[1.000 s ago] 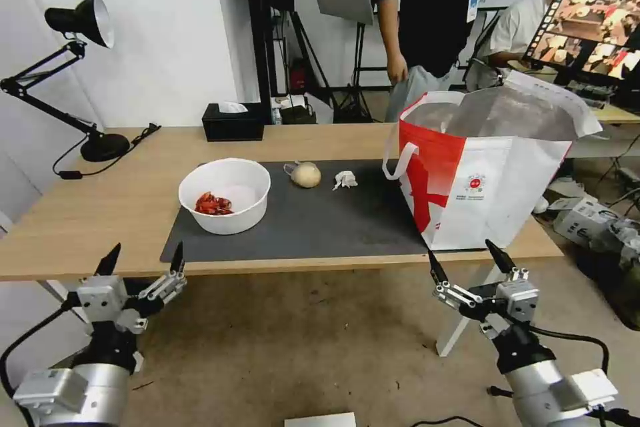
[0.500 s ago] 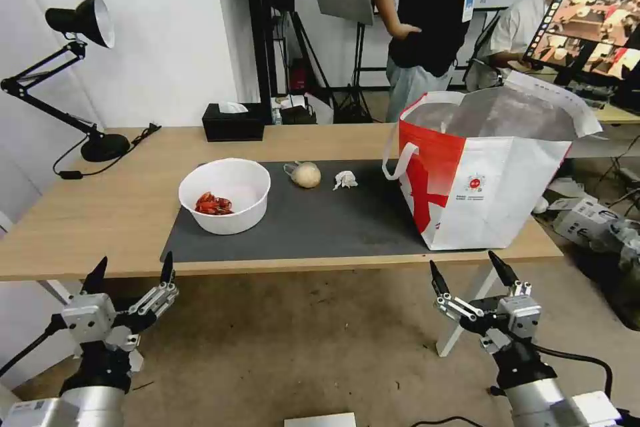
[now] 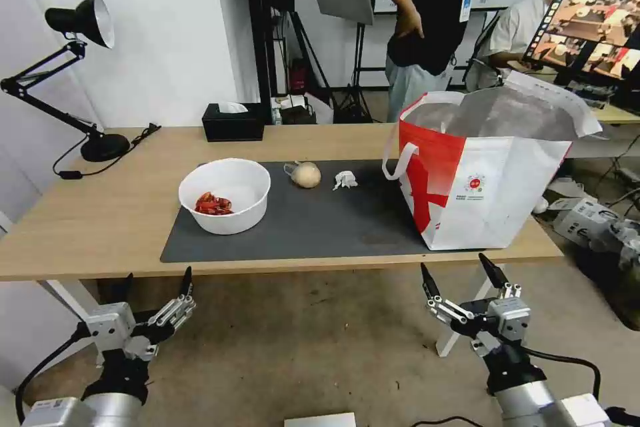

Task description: Pick up the trash from the table and place it into the takeout bag.

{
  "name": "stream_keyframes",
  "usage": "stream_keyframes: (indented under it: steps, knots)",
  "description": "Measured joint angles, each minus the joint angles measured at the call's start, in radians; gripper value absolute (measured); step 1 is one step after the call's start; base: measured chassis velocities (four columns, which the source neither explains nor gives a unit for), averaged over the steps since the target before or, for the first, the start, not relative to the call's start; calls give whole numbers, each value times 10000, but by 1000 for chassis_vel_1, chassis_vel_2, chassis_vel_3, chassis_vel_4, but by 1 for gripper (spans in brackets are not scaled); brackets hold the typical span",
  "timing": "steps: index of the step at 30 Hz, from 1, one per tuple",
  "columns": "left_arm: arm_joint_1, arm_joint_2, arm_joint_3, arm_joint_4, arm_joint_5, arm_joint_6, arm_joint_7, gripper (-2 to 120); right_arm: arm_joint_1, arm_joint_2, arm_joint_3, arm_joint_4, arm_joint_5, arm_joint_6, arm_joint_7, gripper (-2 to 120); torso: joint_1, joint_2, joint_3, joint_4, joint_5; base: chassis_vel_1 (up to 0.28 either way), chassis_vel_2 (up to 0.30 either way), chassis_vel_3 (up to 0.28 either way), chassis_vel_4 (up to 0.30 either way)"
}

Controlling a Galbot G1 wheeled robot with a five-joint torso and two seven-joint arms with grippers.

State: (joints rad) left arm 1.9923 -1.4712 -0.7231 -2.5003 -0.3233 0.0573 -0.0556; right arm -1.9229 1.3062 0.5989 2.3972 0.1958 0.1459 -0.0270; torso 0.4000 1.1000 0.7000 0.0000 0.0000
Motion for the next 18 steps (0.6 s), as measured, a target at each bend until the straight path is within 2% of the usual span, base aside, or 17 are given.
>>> stream_keyframes:
  steps: [8,11,15,16,18]
  knots:
    - [61,-107,-36,-22,2,-37,-23,100,19,-57,-64,35,7,-77,58,100,0,0,0,0,0,0,0,0,0]
    - [-6,-116,-65,-20,81,-197,-31,100,220,-228,-205,129,50,-502,492,100,0,0,0,-1,0,0,0,0,0]
    - [-299,-19,-147,-15,228,-270,-37,100,1187,-848,-468,120,752,-1623,1210,100,0,0,0,-2,-1,0,0,0,0]
    - [-299,-19,-147,-15,228,-270,-37,100,1187,-848,-468,120,752,-1623,1210,100,0,0,0,-2,-1,0,0,0,0]
    - [-552,93,-146,-13,237,-61,-42,100,2014,-1504,-738,-233,1609,-2254,1412,100,1,-2,1,1,1,0,0,0,0]
